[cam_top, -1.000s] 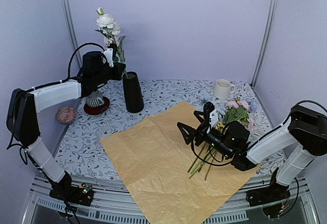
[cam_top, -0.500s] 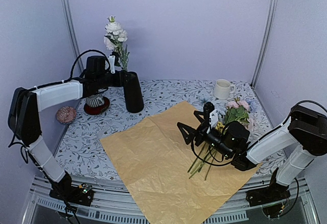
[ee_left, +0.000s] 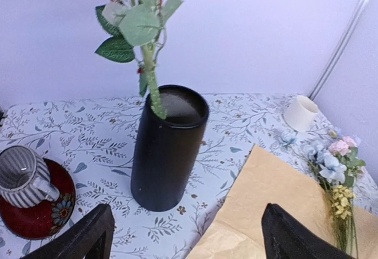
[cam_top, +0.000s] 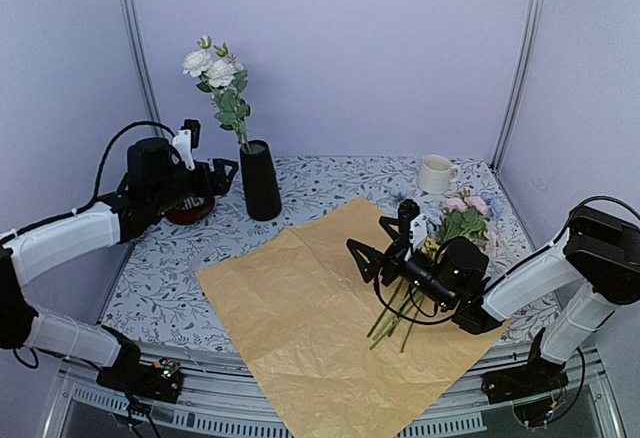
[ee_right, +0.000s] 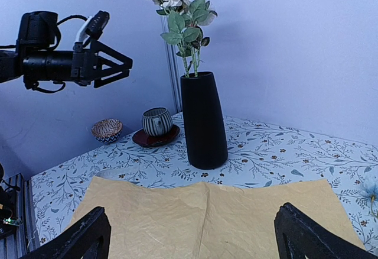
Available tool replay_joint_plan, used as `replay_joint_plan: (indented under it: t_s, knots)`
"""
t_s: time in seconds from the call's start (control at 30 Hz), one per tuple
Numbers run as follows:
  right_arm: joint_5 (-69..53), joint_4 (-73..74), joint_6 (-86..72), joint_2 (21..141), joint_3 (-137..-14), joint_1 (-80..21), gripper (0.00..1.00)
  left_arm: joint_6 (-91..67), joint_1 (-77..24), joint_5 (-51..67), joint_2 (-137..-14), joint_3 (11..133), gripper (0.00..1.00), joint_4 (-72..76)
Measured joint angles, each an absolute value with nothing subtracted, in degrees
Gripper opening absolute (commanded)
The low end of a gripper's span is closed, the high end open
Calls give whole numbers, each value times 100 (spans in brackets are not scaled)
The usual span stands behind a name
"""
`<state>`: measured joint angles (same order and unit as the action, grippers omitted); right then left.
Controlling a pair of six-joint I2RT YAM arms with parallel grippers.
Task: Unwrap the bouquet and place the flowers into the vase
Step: Place the fake flower in the vase, then pick up the fake flower from the flattened wrapping paper.
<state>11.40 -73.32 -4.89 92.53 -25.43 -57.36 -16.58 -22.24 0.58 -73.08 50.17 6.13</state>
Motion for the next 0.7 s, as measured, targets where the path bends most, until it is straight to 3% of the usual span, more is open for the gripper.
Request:
replay_joint_plan:
  t_s: [0.33,0.7]
  knots:
    - [1144,-7332,-484,9255,-2543,-5736,99,-1308,-3813,-222,-6674,2993,98,2215]
    - [1155,-7269,-563,9277,-2574,-5736,99,-582,-4152,-370,-7210,3382,98,3524]
